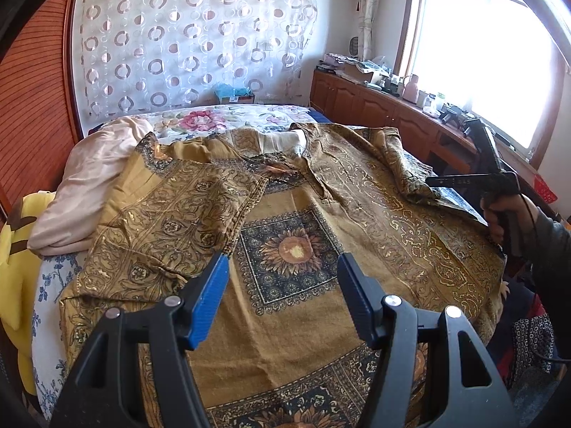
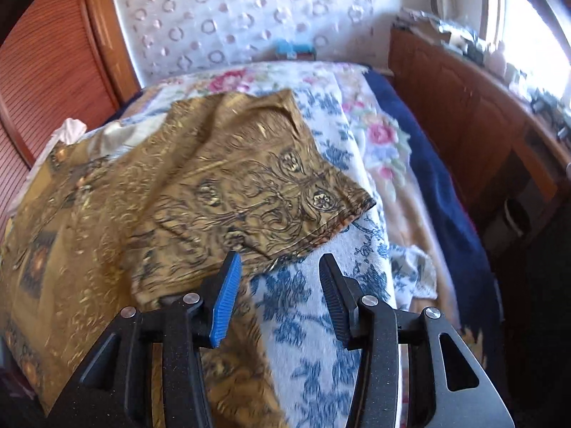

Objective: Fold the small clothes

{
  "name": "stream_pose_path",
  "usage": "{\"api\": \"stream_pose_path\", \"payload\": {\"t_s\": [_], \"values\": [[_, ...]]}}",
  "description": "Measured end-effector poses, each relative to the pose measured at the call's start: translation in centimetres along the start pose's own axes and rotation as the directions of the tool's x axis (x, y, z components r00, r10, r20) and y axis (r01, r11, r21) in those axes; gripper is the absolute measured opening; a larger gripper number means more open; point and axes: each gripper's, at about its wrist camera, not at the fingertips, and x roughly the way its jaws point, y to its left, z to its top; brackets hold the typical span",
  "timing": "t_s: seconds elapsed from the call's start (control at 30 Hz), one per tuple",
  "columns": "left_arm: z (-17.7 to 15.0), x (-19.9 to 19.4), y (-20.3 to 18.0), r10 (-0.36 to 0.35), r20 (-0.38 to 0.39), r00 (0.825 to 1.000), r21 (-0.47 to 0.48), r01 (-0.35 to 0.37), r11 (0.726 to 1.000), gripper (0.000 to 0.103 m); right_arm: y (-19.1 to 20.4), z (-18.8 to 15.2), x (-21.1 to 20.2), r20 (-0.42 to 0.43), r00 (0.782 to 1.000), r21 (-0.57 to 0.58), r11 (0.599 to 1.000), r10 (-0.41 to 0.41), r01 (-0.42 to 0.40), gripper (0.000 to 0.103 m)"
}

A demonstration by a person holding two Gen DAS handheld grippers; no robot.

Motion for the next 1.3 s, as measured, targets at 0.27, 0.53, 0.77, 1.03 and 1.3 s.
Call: {"api": "stream_pose_path", "payload": {"t_s": [0.27,0.53,0.77,1.03,1.3], "values": [[-0.2,0.0,0.3,-0.004,-0.002,1.0,-0.007,0.003,1.0,0.063,0.9,1.2,1.6,0.009,1.0,-0.082,0.996,-0.022,0.022,0.028],[-0.6,-0.1,0.6,0.004,-0.006,1.0,-0.018,-0.004,1.0,0.063,3.2,3.3,0.8,0.047,0.998,-0.139,0.99,0.029,-0.023,0.003],[-0.7,-0.2,1.0,0.004,-0.007,1.0,-0.03,-0.004,1.0,0.063,10.6,6.7,-3.5,0.17,0.973,-0.271,0.957,0.156,-0.106,0.003],[-0.8,-1.4,1.8,0.021,0.007,1.0,-0.044,-0.021,0.999,0.063,15.1,8.4,-4.8,0.22,0.955,-0.332,0.935,0.201,-0.12,0.046],[-0.7,-1.0,2.4,0.022,0.009,1.0,-0.068,-0.021,0.997,0.063,10.6,5.4,-0.8,0.088,0.994,-0.254,0.966,0.061,-0.037,0.046]]}}
